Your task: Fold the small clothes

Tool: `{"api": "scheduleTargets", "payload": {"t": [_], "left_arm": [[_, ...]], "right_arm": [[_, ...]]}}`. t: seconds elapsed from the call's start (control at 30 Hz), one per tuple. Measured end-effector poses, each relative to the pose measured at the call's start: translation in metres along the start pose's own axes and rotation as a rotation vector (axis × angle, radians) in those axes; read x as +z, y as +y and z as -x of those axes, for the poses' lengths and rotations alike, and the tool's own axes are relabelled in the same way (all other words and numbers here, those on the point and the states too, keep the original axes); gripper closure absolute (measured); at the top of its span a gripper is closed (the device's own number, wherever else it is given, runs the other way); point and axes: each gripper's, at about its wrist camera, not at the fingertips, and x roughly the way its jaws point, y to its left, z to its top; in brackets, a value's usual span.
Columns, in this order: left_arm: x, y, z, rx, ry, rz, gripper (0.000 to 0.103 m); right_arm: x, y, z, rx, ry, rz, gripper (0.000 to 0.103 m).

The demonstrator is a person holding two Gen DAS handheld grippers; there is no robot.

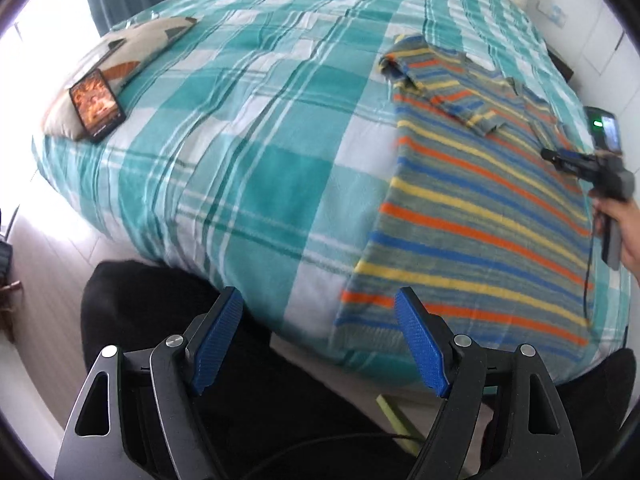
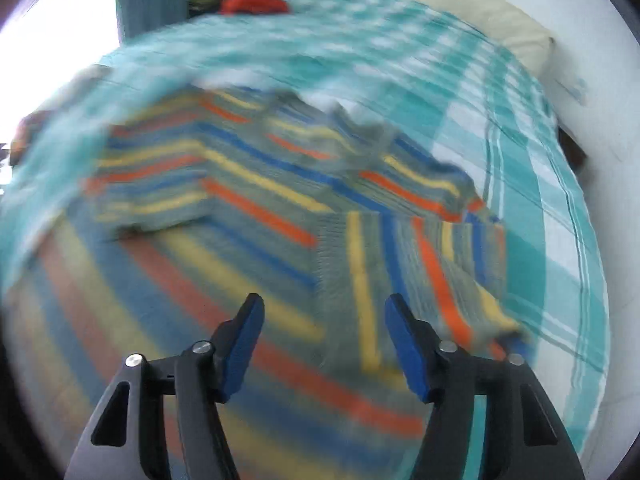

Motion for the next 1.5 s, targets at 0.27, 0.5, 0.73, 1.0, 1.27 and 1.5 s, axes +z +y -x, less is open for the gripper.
{"api": "scheduleTargets", "payload": {"t": [0.27,0.5,0.73,1.0,1.27,1.5], "left_arm": [[-0.012,0.016,-0.010,0.012,0.059,0.030,0.022],[-0.002,-0.039,-0.011,-0.084,0.069,-0.036,0.023],[-0.004,-0.072,0.009,-0.084,0.027,-0.134,0.022],[-0.018,-0.055,-0.011,-0.047,0.096,-0.080,0.023],[-0.023,-0.042,-0.013,-0.001,0.085,-0.084,0.023],[0.006,-0.032,0.018,0.017,-0.039,-0.152,0.023]], "right_arm": [[-0.048,-0.160,0.077,0.038,-0.137,-0.590,0.098],[-0.160,-0.294,0.119,-0.004,-0.106,-0.960,0.098],[-0.223,-0.287,0.074,0.245,-0.157,-1.236,0.089],[-0.240,-0.284,0.071,0.167,-0.166,-1.230,0.100],[-0.236,-0.275,0.073,0.011,-0.114,-1.114,0.101],[-0.240,-0.261,0.095,-0.055,-0.114,-1.000,0.070]]}}
